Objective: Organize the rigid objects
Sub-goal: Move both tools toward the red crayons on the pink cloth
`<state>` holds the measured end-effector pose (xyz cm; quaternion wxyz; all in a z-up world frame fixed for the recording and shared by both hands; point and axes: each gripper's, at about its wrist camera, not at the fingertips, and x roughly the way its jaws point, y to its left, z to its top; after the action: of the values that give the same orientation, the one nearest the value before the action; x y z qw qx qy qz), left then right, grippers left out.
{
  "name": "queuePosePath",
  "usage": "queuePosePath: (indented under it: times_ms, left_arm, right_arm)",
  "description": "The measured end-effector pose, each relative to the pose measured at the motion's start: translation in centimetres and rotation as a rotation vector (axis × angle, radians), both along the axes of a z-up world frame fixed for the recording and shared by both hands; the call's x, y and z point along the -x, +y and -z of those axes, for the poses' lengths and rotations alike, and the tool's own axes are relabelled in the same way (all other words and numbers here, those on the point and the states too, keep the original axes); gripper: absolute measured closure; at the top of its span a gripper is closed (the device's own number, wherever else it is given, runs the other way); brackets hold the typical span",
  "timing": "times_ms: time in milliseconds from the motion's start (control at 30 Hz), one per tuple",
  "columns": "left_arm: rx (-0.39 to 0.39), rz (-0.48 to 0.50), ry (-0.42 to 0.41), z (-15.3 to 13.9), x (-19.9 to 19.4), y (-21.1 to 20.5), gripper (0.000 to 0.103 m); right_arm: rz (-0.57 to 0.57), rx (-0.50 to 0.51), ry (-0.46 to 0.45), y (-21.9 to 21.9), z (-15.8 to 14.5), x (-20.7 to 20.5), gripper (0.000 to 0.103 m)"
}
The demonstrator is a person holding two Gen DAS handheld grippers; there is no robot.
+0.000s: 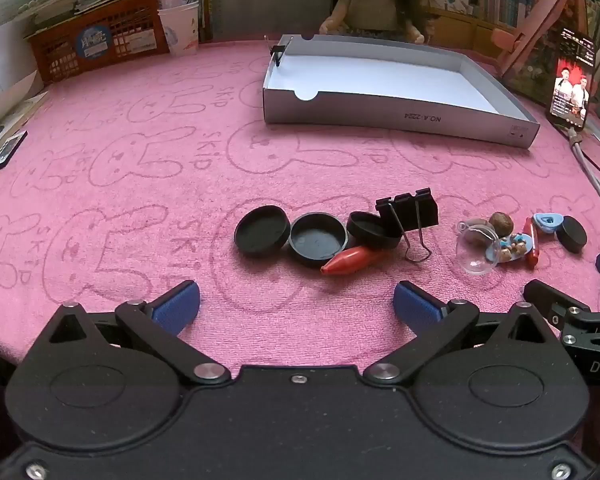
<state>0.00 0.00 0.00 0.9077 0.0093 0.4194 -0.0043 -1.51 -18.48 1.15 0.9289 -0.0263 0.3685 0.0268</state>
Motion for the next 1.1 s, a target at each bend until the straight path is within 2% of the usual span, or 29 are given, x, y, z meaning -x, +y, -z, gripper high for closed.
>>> queuePosePath:
  times_ms: [767, 1100]
  left_arm:
    - [0.002, 0.002, -0.014, -0.06, 0.11, -0.05, 0.000]
    - [0.002, 0.008, -0.047, -0.14, 0.59, 0.05, 0.000]
  right_arm:
    - [-0.013, -0.012, -0.011, -0.13, 0.22, 0.14, 0.000]
    - [-0.022, -0.014, -0.026, -0.20, 0.37, 0.23, 0.000]
